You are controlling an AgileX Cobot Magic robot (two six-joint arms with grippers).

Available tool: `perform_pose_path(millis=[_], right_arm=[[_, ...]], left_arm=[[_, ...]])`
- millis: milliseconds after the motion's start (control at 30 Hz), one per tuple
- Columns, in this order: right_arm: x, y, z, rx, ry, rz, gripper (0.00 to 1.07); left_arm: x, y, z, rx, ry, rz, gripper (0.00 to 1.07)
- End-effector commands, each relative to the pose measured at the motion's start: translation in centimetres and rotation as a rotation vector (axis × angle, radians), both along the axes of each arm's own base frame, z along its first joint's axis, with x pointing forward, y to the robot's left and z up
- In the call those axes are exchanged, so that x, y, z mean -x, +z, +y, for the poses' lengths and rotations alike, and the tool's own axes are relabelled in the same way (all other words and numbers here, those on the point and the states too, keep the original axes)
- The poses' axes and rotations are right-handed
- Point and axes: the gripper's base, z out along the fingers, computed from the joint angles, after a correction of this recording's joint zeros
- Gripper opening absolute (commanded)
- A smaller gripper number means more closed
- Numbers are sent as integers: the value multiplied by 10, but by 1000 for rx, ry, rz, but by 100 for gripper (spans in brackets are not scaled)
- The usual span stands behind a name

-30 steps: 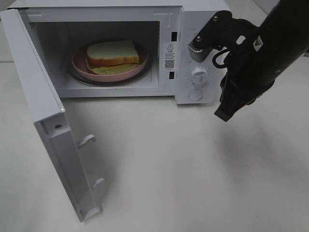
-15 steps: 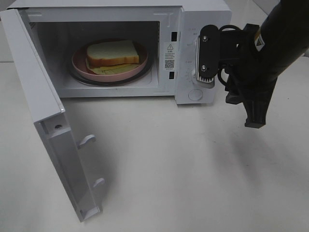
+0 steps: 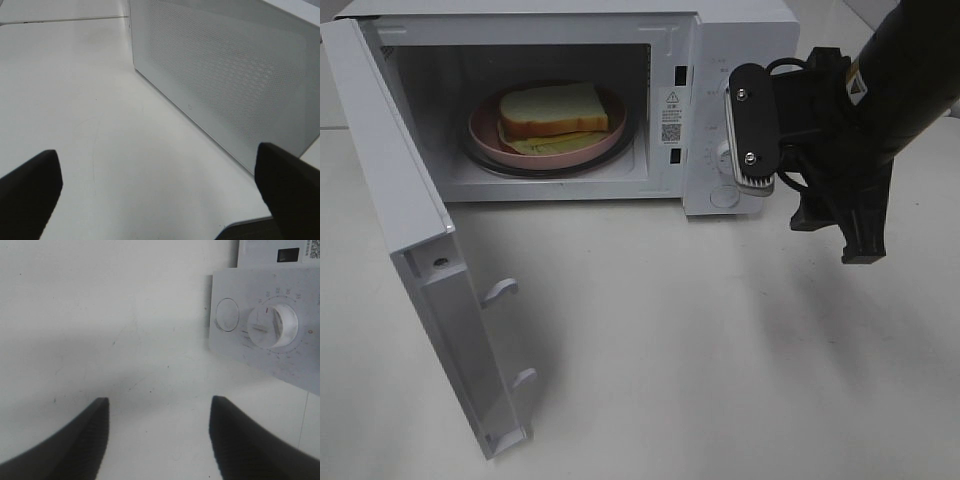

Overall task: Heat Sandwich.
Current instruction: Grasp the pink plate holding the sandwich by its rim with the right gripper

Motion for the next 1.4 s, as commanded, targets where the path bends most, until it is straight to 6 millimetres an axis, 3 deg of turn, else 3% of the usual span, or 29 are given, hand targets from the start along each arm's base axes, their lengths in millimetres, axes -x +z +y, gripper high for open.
perform_pose_path(millis=[33,200,767,1400], right_arm=[[-1,6,1,-38,-28,-33,79],[-1,6,1,-63,-74,-30,92],[-1,4,2,-64,-76,-21,89],[4,-17,53,-50,98,-3,87]], left_arm=[[3,-1,0,9,4,-25,103],[3,-1,0,9,4,-25,103],[3,-1,0,9,4,-25,103],[3,-1,0,9,4,-25,103]])
